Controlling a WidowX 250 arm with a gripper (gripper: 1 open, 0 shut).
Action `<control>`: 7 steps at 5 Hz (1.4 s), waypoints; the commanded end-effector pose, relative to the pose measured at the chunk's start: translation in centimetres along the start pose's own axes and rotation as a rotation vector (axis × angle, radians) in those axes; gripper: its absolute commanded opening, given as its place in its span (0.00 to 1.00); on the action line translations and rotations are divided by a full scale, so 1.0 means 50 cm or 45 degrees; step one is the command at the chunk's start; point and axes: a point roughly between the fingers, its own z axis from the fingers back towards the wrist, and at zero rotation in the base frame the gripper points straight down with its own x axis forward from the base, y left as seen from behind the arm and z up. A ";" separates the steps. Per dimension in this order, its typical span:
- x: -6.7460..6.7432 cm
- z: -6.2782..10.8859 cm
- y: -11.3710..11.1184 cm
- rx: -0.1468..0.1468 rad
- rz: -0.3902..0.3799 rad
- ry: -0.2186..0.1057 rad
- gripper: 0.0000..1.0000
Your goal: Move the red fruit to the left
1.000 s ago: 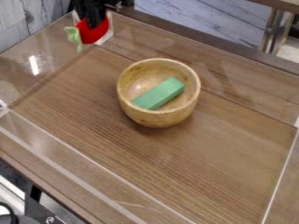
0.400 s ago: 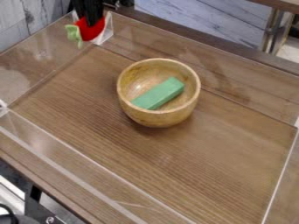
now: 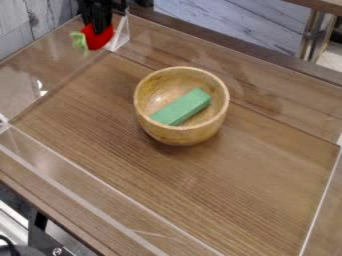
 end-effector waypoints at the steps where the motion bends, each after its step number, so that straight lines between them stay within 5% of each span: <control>1: 0.020 0.033 0.032 0.054 0.068 -0.042 0.00; 5: 0.015 -0.051 0.026 0.017 0.155 0.057 0.00; 6: 0.021 -0.050 0.020 -0.002 0.180 0.067 1.00; 7: 0.032 -0.047 0.013 -0.027 0.093 0.062 1.00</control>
